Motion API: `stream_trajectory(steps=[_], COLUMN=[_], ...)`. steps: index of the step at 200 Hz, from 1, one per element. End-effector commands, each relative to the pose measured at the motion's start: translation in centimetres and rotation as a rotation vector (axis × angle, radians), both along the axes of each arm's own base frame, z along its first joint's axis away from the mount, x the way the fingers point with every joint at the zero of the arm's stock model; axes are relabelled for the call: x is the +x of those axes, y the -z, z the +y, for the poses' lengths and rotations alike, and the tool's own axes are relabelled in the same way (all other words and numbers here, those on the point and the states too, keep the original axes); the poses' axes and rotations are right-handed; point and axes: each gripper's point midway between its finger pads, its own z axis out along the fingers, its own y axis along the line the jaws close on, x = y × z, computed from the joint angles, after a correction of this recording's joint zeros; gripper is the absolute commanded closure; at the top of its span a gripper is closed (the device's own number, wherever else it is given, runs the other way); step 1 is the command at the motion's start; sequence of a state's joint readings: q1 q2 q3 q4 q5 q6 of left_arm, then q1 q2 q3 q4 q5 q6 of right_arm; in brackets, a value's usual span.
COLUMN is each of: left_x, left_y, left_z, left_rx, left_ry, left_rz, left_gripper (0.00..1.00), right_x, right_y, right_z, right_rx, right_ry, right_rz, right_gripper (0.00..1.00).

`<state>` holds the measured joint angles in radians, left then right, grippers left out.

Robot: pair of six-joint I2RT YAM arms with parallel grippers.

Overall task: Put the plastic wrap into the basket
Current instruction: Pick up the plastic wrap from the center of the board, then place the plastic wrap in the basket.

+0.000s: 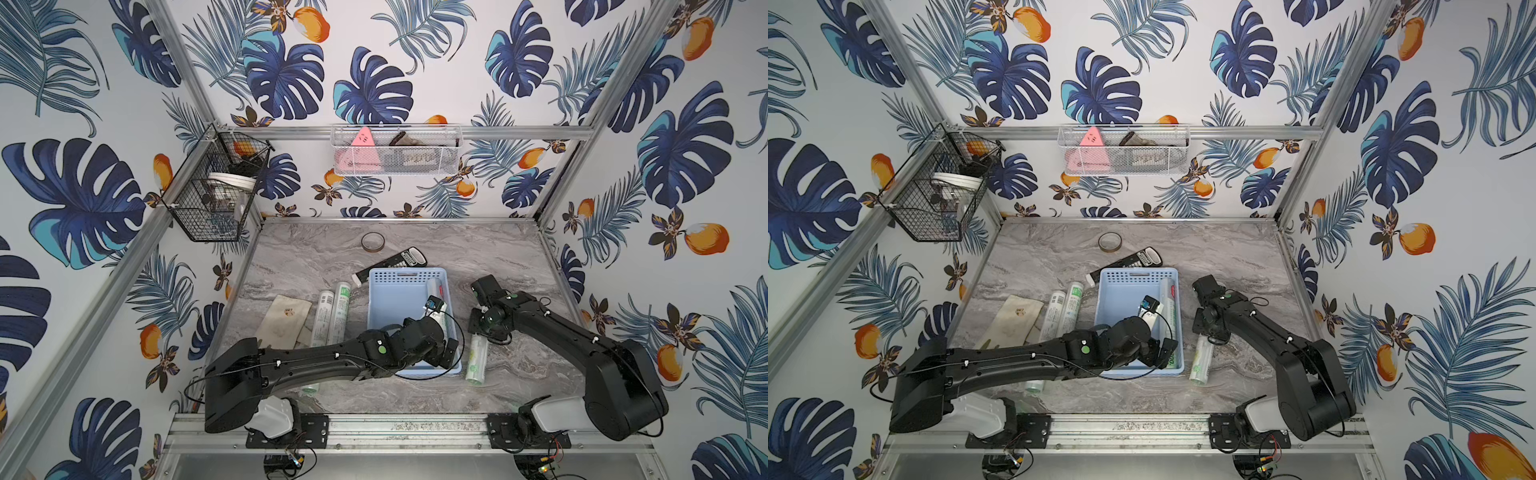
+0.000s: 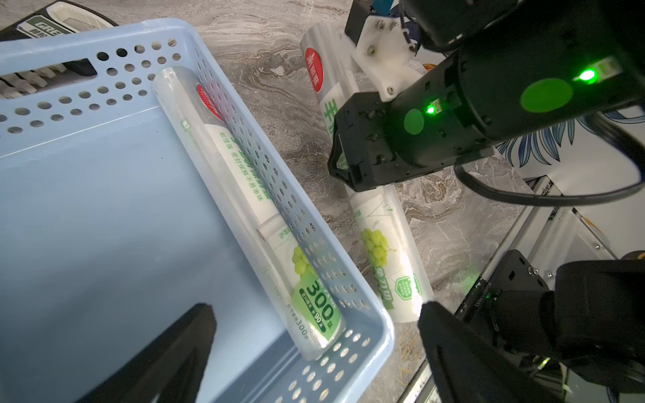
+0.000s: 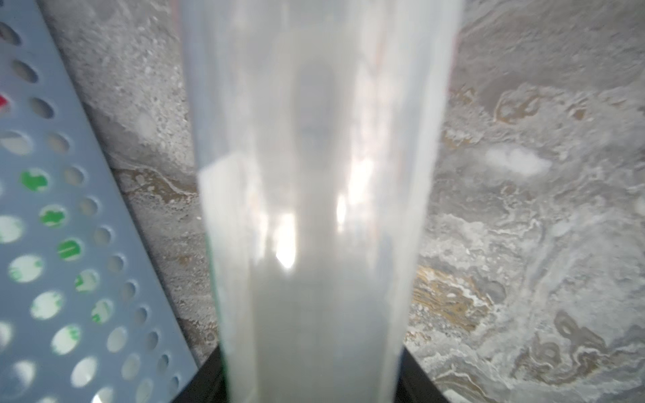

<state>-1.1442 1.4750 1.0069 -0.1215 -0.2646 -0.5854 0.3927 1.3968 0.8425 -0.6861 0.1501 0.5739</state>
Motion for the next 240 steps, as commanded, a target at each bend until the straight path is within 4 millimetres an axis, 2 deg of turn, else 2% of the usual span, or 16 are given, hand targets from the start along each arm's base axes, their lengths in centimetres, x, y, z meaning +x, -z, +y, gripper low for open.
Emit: stream_trajectory(steps=[1,69,109,153,171,177,202,217,221,240], left_x=[0.4,0.8,1.1,1.4,1.5,1.5,1.6,1.5,1.5,1.4], left_y=[-0.5,-1.2,-1.9,-3.1,-3.6,-3.7,-4.3,-4.5,-4.5,-4.9], left_z=[0.1,1.8,3.0,4.6,5.5,5.8,7.0,7.8,8.0,9.1], left_rx=[-0.023,-0.026,-0.035,-0.046,-0.048,-0.047,-0.050,-0.054,-0.056,-0.058], left_ry=[-0.032,-0.092,-0.138,-0.188,-0.212,-0.220,-0.257,-0.275,-0.280,-0.305], left_rz=[-0.011,-0.043,-0.071,-0.110,-0.125,-0.129,-0.149,-0.159,-0.160,-0.174], left_gripper=[0.01,0.01,0.01,0.01,0.01,0.01,0.01,0.01,0.01,0.01], right_x=[0.0,0.3,0.8,1.9,2.3,2.1,2.1,2.0,2.4,2.7], right_y=[-1.4,-5.0,-8.3,-11.2,-11.7,-11.8,-12.1,-11.4,-12.4,-12.4], right_z=[-0.8,-0.4,1.1,4.0,5.0,6.2,8.7,9.9,10.5,11.9], right_rx=[-0.042,0.008,0.092,0.157,0.163,0.171,0.190,0.191,0.209,0.226], right_ry=[-0.001,-0.018,-0.058,-0.122,-0.133,-0.166,-0.210,-0.233,-0.239,-0.258], right_rz=[-0.026,-0.116,-0.181,-0.244,-0.254,-0.255,-0.260,-0.243,-0.266,-0.262], right_gripper=[0.56,0.57,0.56,0.56,0.56,0.56,0.56,0.56,0.56,0.57])
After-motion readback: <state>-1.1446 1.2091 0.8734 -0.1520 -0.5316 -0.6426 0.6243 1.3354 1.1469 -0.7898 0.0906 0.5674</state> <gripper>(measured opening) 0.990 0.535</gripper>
